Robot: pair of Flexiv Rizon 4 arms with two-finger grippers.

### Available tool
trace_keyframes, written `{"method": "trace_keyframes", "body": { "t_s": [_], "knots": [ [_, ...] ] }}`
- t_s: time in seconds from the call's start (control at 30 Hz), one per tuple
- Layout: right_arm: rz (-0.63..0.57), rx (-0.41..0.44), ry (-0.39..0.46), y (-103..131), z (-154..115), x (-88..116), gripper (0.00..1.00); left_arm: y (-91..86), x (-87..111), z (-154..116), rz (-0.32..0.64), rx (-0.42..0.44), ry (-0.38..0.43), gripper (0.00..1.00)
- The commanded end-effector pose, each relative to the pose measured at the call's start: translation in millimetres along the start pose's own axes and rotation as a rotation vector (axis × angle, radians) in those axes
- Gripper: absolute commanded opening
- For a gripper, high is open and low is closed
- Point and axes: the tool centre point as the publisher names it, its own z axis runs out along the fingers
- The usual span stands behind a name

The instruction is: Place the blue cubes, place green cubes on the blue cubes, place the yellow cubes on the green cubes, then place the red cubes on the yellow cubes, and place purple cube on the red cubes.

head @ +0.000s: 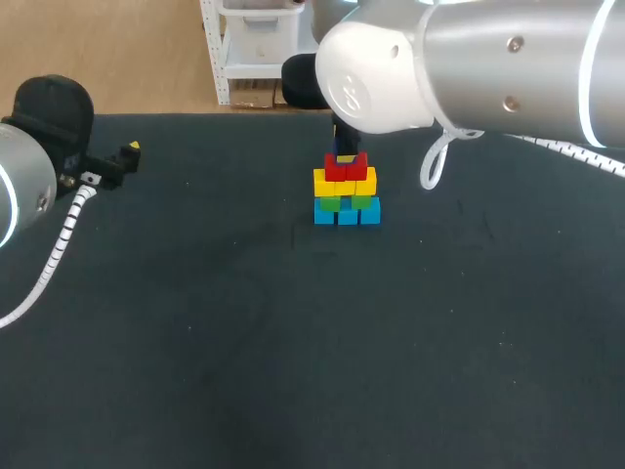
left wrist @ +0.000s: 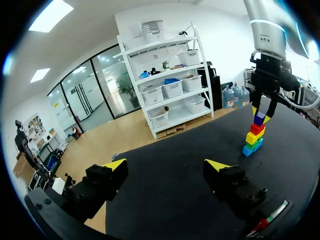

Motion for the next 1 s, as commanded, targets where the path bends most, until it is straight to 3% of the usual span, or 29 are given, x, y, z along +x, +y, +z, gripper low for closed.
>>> {"method": "trace_keyframes", "body": {
  "t_s": [0.03,0.07,0.1,0.13,0.17,0.2,0.43,0.73,1.0],
  "knots": [
    [0.0,0.0,-0.002,0.2,0.1,0.3,0.47,2.1,-0.8,-0.8,0.001,0.008,0.004,1.0],
    [0.0,0.0,-0.002,0.2,0.1,0.3,0.5,2.1,-0.8,-0.8,0.001,0.008,0.004,1.0],
    [0.001,0.0,-0.001,0.2,0.2,0.4,0.6,2.1,-0.8,-0.8,0.001,0.008,0.004,1.0],
    [0.001,0.001,-0.001,0.2,0.2,0.4,0.86,2.1,-0.8,-0.8,0.001,0.008,0.004,1.0],
    [0.001,0.002,-0.002,0.2,0.2,0.5,0.97,2.1,-0.8,-0.8,0.001,0.008,0.004,1.0],
    [0.002,0.003,-0.003,0.0,0.0,0.7,1.0,2.1,-0.8,-0.8,0.001,0.008,0.004,1.0],
    [0.025,0.02,-0.025,-2.3,-8.9,7.4,1.0,2.1,-0.8,-0.8,0.001,0.008,0.004,1.0],
    [0.156,0.108,-0.141,-13.2,-50.8,45.9,1.0,2.1,-0.8,-0.8,0.001,0.008,0.004,1.0],
    [0.265,0.172,-0.206,-17.9,-68.5,76.4,1.0,2.1,-0.8,-0.8,0.001,0.008,0.004,1.0]
  ]
}}
